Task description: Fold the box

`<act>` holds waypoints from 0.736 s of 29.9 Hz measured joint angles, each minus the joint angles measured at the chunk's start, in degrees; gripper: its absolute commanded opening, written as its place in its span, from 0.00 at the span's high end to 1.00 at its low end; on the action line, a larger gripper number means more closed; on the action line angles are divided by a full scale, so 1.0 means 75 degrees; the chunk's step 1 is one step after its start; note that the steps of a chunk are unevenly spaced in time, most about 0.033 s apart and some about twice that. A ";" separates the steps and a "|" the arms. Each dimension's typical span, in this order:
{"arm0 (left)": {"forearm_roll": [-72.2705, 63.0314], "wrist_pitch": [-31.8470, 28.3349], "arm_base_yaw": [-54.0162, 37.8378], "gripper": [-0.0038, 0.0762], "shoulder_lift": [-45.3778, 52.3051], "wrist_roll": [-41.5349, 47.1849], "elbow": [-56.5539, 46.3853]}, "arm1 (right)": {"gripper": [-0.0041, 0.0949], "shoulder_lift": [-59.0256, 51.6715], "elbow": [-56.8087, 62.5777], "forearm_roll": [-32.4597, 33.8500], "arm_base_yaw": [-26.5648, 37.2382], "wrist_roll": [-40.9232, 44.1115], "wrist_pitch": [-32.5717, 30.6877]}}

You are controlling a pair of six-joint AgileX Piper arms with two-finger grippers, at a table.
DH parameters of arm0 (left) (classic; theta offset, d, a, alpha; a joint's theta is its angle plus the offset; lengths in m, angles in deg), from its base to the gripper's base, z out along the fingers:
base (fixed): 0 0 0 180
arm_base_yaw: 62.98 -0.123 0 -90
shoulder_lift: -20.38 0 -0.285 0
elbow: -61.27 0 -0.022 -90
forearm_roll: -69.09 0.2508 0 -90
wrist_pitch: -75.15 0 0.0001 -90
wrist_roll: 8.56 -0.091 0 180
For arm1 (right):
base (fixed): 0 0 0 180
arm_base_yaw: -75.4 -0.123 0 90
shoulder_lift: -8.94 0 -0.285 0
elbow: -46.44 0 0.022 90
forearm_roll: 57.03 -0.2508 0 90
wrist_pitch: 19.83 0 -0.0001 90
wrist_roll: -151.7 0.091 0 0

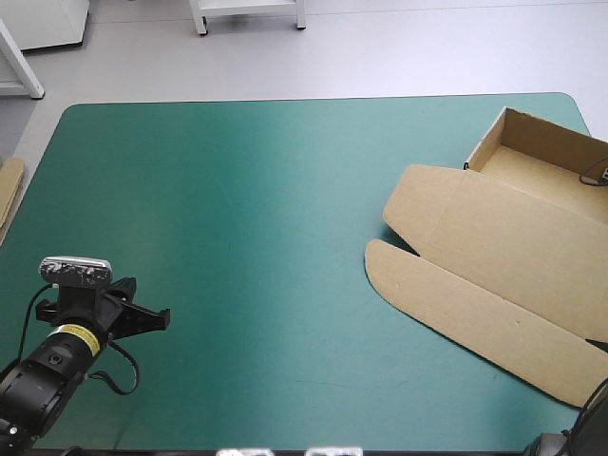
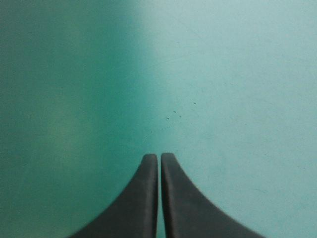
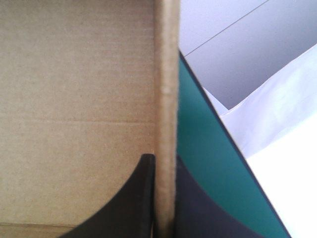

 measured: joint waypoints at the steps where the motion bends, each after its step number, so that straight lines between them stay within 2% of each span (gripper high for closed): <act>1: 0.0000 0.0000 0.0000 0.94 0.0000 0.0000 0.0000 | 0.98 0.0000 0.0000 0.0000 0.0047 0.0000 0.0022; 16: 0.0008 0.0000 0.0000 0.94 0.0000 0.0000 0.0000 | 0.96 0.0090 0.0097 -0.0131 0.0252 -0.0032 0.0339; 19: 0.0008 0.0000 0.0000 0.94 0.0000 0.0000 0.0000 | 0.85 0.0090 0.0097 -0.0182 0.0252 -0.0154 0.0365; 22: 0.0008 0.0000 0.0000 0.94 0.0000 0.0000 0.0000 | 0.60 0.0099 0.0097 -0.0218 0.0252 -0.0220 0.0409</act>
